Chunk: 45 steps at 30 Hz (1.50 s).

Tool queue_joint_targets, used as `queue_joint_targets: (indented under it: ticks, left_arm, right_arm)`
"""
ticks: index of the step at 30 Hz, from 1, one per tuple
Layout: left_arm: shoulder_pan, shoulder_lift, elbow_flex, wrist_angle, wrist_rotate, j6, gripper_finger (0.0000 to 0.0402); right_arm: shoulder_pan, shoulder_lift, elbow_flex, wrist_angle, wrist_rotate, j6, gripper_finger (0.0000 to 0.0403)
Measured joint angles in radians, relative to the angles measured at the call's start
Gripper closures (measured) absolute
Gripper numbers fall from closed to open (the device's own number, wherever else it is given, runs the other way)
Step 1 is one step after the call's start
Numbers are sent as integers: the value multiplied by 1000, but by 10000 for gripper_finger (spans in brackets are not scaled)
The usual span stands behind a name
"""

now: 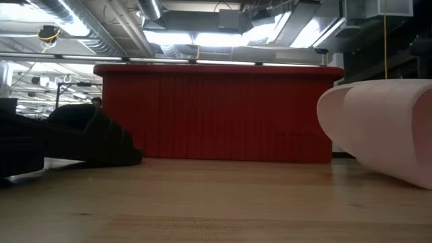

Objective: Pick and place slides into bin
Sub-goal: Put the right pink slide into the red container

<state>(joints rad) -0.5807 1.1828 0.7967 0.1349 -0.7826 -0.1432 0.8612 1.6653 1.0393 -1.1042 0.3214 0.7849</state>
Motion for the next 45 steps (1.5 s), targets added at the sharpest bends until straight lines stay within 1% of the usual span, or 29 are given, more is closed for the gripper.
queue_joint_targets:
  ticks: [5,8,15,17,21,22,26,31,35,40,45]
  left_arm:
    - [0,0,0,0,0,0,400]
    - [0,0,0,0,-4,0,400]
    - [0,0,0,0,-6,0,400]
    - [0,0,0,0,-7,0,400]
    - [0,0,0,-1,-8,0,400]
    - [0,0,0,-1,-8,0,400]
    - [0,0,0,-3,-8,0,400]
    - [0,0,0,-3,-8,0,400]
    - [0,0,0,-3,-8,0,400]
    - [0,0,0,-3,-8,0,400]
    - [0,0,0,-3,-8,44,400]
  right_arm:
    - [-2,3,0,0,5,18,253]
    - [-7,3,0,0,43,52,267]
    - [-21,3,0,-1,51,48,302]
    - [-21,3,0,-1,52,48,321]
    - [-22,3,0,-1,51,49,380]
    - [-22,3,0,-1,49,50,387]
    - [-23,3,0,0,46,51,389]
    - [-33,3,0,-14,15,49,391]
    - [-40,2,10,-124,-14,49,391]
    - [-54,2,72,-296,-16,48,391]
    - [-67,2,150,-349,-7,47,392]
